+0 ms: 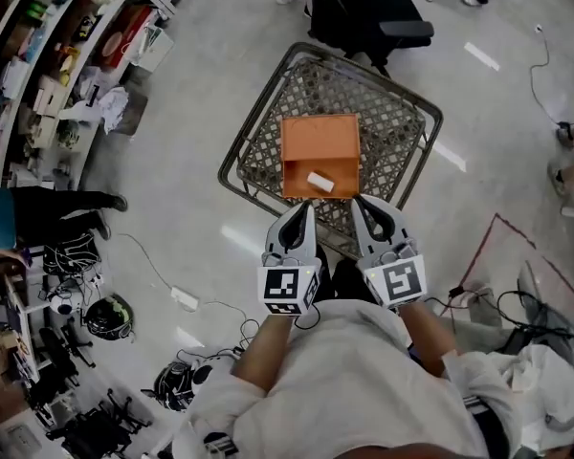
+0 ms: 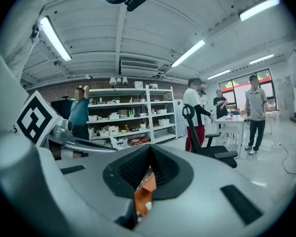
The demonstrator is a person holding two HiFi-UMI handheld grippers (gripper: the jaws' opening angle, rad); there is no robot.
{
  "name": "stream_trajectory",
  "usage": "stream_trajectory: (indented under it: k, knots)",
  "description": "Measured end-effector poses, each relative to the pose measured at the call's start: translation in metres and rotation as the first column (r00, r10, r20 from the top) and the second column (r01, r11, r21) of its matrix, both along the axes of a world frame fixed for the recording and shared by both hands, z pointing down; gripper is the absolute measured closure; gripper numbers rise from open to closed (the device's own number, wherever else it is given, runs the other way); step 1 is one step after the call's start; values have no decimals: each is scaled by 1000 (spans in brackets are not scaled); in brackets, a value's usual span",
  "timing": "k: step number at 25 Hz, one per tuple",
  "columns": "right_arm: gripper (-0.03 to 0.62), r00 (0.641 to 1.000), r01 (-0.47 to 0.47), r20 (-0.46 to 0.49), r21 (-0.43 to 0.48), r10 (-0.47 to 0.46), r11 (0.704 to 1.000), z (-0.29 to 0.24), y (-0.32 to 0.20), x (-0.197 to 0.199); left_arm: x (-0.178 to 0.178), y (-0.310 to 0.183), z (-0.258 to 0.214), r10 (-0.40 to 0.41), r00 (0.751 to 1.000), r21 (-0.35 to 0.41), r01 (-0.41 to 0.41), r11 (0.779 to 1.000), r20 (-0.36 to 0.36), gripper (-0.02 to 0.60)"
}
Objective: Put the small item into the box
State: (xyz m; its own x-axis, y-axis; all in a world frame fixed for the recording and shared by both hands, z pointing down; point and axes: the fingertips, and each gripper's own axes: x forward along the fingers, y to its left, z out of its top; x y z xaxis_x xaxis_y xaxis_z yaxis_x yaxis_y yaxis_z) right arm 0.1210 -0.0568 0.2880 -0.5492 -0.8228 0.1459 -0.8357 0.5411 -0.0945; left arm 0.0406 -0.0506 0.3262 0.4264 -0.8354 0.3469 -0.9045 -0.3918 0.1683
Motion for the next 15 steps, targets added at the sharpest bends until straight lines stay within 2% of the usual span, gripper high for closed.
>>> stream_trajectory:
  k: [7, 15]
  knots:
    - [591, 1000, -12, 19, 100, 11, 995, -57, 3, 14, -2, -2, -59, -57, 998, 122, 59, 991, -26, 574]
    - [591, 1000, -12, 13, 190, 9, 982, -97, 0, 28, 1, -6, -105, -71, 997, 217, 76, 973, -29, 574]
